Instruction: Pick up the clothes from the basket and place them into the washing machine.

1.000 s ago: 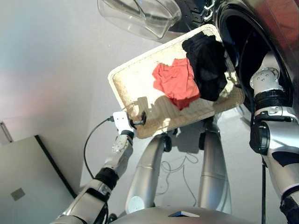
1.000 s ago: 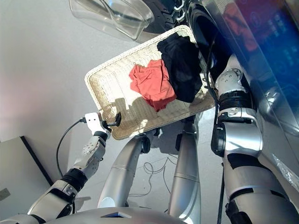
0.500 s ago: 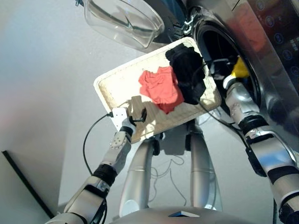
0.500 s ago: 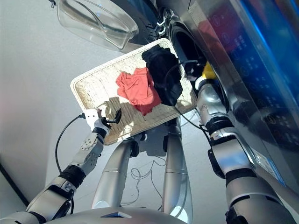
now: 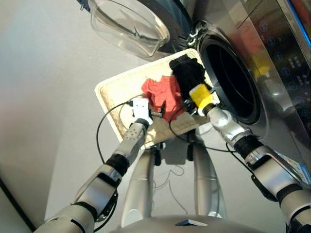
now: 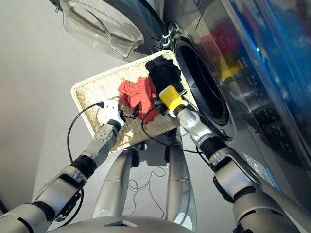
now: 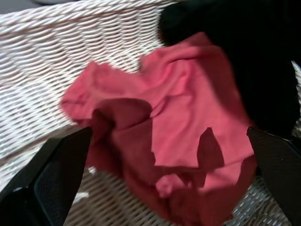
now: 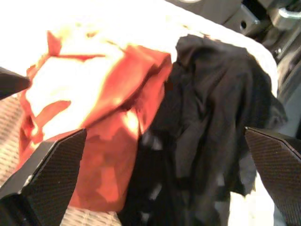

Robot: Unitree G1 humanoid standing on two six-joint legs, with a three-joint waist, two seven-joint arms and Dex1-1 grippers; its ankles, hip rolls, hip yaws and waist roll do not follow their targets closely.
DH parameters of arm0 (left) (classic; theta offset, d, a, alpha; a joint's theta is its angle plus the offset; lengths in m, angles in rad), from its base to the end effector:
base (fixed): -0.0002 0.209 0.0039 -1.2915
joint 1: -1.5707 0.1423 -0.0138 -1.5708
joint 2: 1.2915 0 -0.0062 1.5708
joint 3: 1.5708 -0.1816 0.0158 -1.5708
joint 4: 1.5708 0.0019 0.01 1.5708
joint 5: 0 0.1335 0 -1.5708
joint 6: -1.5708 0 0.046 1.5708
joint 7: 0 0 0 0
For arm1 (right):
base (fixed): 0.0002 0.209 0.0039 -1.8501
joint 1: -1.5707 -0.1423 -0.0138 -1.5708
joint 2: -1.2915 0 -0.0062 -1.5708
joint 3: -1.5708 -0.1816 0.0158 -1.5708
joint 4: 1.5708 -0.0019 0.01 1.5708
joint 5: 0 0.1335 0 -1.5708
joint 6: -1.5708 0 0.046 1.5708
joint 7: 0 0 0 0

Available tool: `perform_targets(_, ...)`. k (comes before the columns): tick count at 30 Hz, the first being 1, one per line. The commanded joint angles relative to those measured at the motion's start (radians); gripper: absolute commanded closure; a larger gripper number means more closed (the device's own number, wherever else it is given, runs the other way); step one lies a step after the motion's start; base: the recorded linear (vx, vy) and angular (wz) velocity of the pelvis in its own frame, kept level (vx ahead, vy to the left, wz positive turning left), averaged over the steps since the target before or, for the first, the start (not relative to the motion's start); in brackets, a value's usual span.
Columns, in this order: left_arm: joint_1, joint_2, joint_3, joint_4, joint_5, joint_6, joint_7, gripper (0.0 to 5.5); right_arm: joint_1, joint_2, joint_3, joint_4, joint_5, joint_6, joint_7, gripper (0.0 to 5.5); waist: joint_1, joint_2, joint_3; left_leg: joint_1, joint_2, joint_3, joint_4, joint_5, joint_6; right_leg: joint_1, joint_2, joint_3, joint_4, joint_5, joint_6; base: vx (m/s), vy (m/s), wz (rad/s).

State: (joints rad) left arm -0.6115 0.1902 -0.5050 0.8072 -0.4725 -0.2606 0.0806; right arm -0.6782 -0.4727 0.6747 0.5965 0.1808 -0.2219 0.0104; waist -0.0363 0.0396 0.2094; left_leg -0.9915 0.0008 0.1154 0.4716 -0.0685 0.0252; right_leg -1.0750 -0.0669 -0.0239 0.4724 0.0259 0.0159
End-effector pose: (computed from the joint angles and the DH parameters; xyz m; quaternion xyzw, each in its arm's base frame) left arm 0.2888 0.1096 0.0449 0.0149 0.0293 -0.1352 0.9903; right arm 0.2984 -0.1448 0.0856 -0.2907 -0.0594 0.2450 0.9230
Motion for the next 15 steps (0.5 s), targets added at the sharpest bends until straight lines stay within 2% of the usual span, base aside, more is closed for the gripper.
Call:
perform_targets(1,-0.061,-0.027,0.025,0.08,0.081,-0.003,0.03,0.0,0.017,-0.016,-0.002,-0.12,-0.051,-0.038,0.001,0.0,-0.009,0.001,0.007,-0.069,0.019,-0.03,0.055,-0.045,-0.008,0.005,0.044,-0.032,-0.042,0.009,0.025,0.0,0.0,0.0)
perform_targets(2,-0.088,-0.021,0.033,0.103,0.093,0.004,0.044,0.0,0.041,-0.027,-0.006,-0.159,-0.054,-0.042,0.008,0.0,-0.023,-0.004,0.009,-0.092,0.027,-0.027,0.084,-0.059,-0.006,-0.017,0.05,-0.026,-0.025,0.005,0.024,0.007,0.021,-0.181)
perform_targets(7,-0.126,-0.011,0.067,0.157,0.089,0.01,0.058,0.0,0.088,-0.046,-0.005,-0.228,-0.046,-0.05,0.029,0.0,-0.043,-0.011,0.007,-0.146,0.042,-0.011,0.149,-0.093,-0.003,-0.071,0.066,-0.014,0.005,-0.001,0.024,0.004,0.053,-0.311)
perform_targets(8,-0.142,0.005,0.079,0.163,0.087,0.008,0.057,0.0,0.109,-0.065,-0.006,-0.274,-0.027,-0.06,0.042,0.0,-0.058,-0.016,0.01,-0.167,0.051,-0.001,0.176,-0.109,-0.003,-0.098,0.076,-0.009,0.021,-0.002,0.024,-0.025,0.053,-0.306)
perform_targets(10,-0.169,0.02,0.088,0.178,0.087,0.009,0.063,0.0,0.126,-0.084,-0.005,-0.314,-0.007,-0.065,0.057,0.0,-0.071,-0.021,0.012,-0.197,0.056,0.006,0.22,-0.124,-0.003,-0.128,0.085,-0.006,0.047,-0.003,0.023,-0.026,0.037,-0.266)
perform_targets(11,-0.169,0.02,0.088,0.178,0.087,0.009,0.063,0.0,0.127,-0.085,-0.006,-0.315,-0.007,-0.064,0.058,0.0,-0.07,-0.02,0.01,-0.201,0.057,0.006,0.223,-0.126,-0.003,-0.131,0.085,-0.006,0.049,-0.004,0.023,-0.022,0.027,-0.248)
perform_targets(12,-0.191,0.034,0.109,0.197,0.092,0.01,0.073,0.0,0.147,-0.104,-0.001,-0.348,0.001,-0.07,0.071,0.0,-0.084,-0.024,0.013,-0.222,0.064,0.014,0.246,-0.139,-0.003,-0.152,0.093,-0.004,0.06,-0.008,0.024,0.0,0.0,0.0)
perform_targets(14,-0.217,0.048,0.133,0.217,0.069,0.011,0.083,0.0,0.159,-0.116,0.011,-0.361,0.006,-0.07,0.089,0.0,-0.095,-0.026,0.012,-0.241,0.073,0.025,0.274,-0.15,-0.004,-0.174,0.1,-0.004,0.083,-0.012,0.025,-0.003,0.01,-0.092)
perform_targets(15,-0.227,0.051,0.144,0.225,0.06,0.012,0.085,2.31,0.165,-0.121,0.015,-0.361,0.009,-0.069,0.093,0.0,-0.1,-0.027,0.012,-0.246,0.077,0.03,0.277,-0.154,-0.003,-0.18,0.101,-0.005,0.085,-0.012,0.026,-0.008,0.015,-0.264)
